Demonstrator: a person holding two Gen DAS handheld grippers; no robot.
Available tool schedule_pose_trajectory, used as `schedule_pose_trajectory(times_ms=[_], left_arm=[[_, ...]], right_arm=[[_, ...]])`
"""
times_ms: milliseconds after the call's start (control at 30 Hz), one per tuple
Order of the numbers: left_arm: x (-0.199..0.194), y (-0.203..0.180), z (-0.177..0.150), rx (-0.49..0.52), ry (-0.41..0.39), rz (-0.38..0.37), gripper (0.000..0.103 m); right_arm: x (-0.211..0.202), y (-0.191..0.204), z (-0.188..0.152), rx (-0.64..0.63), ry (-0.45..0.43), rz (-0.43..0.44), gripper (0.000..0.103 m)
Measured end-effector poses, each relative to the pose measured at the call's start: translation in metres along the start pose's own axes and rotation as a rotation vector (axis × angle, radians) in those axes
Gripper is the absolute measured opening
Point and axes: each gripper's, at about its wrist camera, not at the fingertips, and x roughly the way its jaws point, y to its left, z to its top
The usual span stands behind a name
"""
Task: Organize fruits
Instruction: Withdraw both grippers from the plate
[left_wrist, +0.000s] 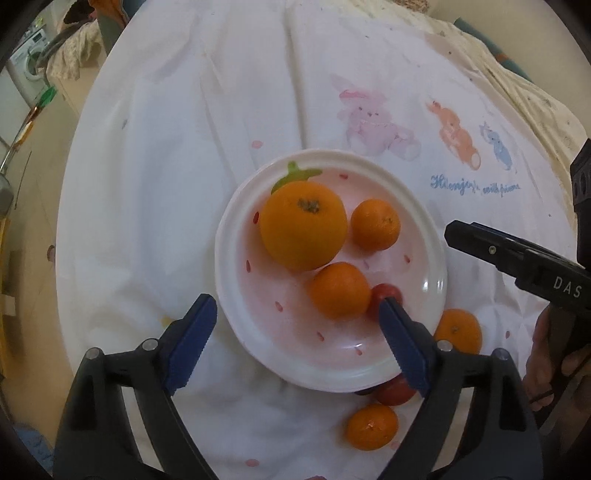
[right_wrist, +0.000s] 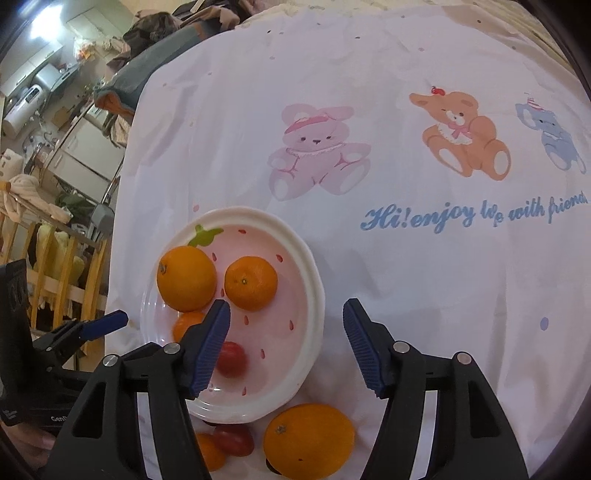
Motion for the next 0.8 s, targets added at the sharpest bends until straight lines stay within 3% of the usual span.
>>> schedule_pose_trajectory(times_ms=[200, 500, 800], left_arm=[[-0.005, 0.008, -0.001, -0.035, -0.027, 0.003, 0.087], [-0.041, 0.009, -0.011, -0.05, -0.14, 0.009, 0.087], [-0.065, 0.018, -0.033, -0.058, -0.173, 0.01, 0.087]], right_arm=[[-0.016, -0.003, -0.002, 0.029, -0.04, -0.009, 0.066], [-0.047, 0.011, -0.018, -0.006, -0.097, -0.021, 0.067], [-0.081, 0.016, -0.054, 0.028, -0.146, 0.009, 0.073]])
